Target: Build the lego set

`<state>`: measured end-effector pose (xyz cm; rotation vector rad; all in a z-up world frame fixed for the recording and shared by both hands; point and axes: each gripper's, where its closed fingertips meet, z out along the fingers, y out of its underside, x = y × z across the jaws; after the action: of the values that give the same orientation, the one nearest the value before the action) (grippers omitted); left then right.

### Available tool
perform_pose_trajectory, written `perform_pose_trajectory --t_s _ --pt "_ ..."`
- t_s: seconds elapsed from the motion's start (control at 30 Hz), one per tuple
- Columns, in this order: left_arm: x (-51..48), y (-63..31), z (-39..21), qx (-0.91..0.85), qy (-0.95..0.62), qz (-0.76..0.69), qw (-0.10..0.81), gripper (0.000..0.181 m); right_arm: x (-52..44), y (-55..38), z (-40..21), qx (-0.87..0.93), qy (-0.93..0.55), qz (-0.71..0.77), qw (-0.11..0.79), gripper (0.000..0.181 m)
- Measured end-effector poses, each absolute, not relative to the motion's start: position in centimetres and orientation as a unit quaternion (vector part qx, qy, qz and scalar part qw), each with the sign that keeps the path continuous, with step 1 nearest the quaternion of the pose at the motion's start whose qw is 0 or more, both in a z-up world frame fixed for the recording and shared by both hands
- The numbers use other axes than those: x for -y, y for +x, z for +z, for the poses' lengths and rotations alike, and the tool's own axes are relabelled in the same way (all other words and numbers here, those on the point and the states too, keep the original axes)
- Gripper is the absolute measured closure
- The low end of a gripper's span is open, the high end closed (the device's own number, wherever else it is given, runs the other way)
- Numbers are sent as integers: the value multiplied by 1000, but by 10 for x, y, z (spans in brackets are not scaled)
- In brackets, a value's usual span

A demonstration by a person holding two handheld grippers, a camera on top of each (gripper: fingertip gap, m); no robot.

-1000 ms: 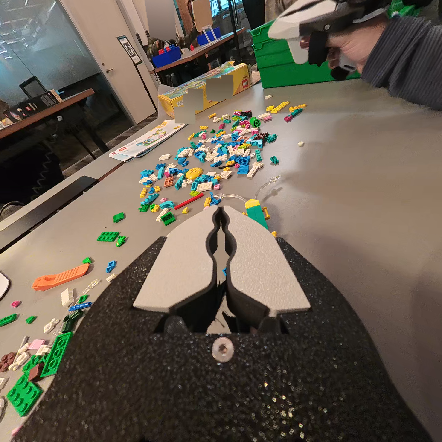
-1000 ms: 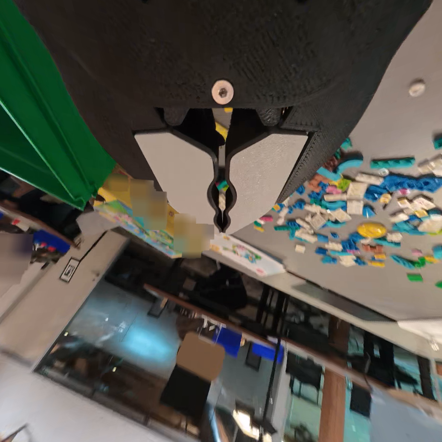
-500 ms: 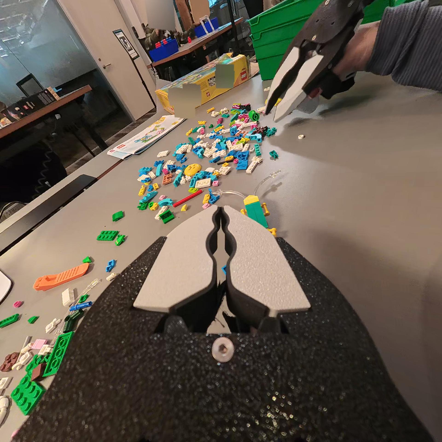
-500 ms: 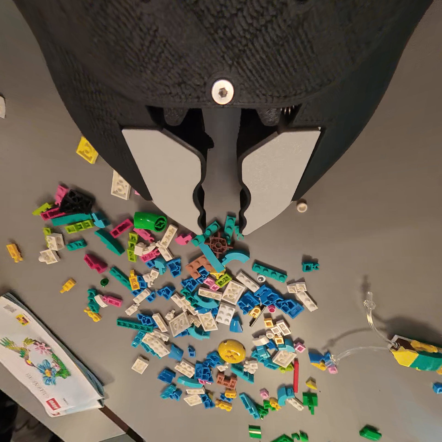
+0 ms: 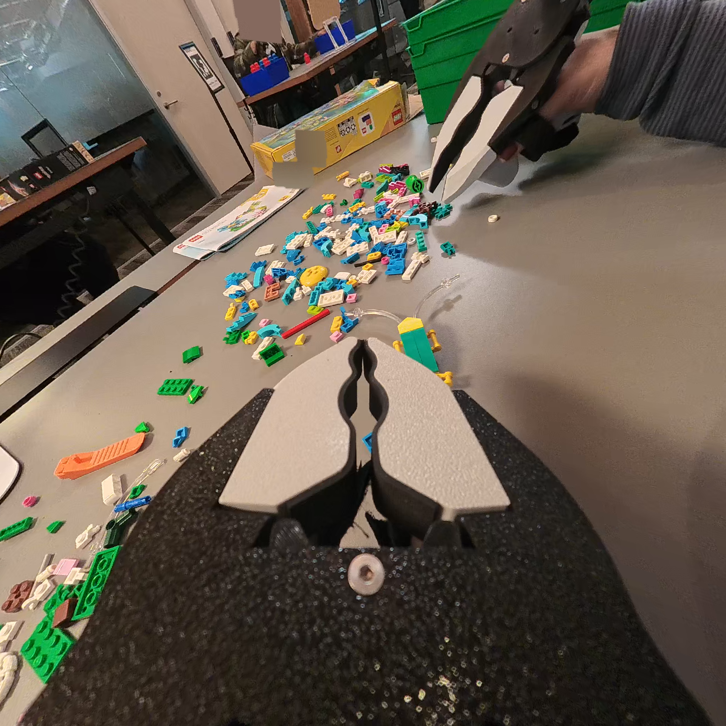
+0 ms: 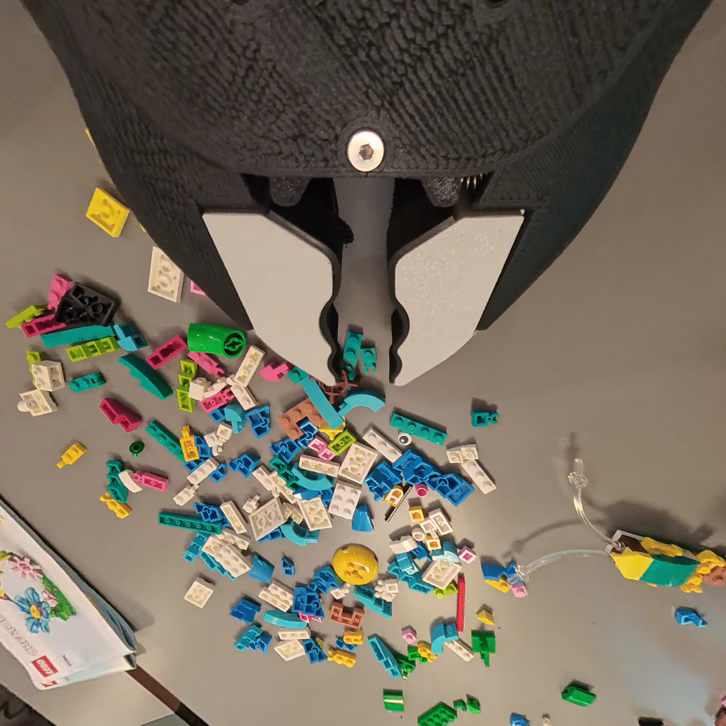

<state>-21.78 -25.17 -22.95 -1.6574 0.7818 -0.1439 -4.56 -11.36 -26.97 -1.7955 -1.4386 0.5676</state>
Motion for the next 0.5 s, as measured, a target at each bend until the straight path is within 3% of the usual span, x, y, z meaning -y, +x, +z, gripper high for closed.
perform_pose_trajectory --t_s 0.5 --pt "252 -217 -230 -342 -717 -59 605 181 115 -53 -263 567 -685 235 393 160"
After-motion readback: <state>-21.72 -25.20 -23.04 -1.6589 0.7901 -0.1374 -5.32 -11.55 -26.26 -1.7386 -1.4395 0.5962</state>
